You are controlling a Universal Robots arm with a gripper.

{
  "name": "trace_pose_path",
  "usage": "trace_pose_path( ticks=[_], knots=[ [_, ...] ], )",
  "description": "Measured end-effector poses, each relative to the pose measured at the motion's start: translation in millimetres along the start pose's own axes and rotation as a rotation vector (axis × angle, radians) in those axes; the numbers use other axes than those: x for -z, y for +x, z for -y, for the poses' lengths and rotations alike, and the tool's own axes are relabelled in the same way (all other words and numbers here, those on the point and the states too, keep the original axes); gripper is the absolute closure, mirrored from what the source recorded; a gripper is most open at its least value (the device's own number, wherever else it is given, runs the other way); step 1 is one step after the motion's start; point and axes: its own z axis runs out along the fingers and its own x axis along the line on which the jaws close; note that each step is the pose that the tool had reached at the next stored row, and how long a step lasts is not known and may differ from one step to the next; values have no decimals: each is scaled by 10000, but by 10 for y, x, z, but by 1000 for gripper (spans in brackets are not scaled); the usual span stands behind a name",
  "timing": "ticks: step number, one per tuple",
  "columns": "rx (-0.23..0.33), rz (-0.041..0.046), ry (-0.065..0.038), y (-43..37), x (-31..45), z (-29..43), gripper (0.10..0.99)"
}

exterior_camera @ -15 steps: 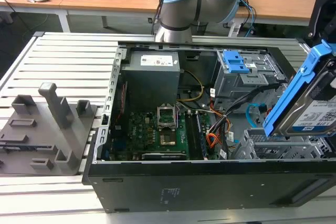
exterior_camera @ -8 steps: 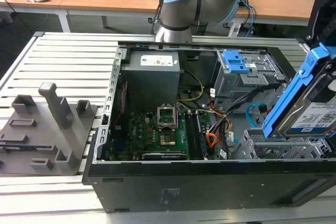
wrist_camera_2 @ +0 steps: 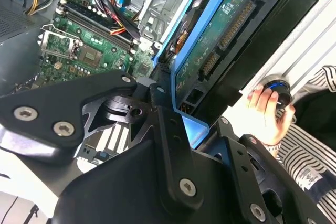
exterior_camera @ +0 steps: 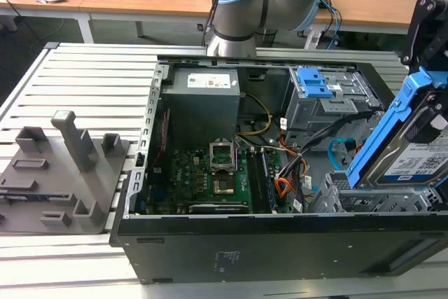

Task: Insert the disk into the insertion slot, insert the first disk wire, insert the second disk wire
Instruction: 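Insert the disk into the insertion slot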

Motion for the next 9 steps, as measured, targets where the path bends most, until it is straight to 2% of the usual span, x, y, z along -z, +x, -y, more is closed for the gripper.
trace_pose_path(
  ticks=[5,9],
  knots=[
    [0,2,0,-9,-33,1,718],
    [0,-2,0,-126,-33,-1,718]
  ],
)
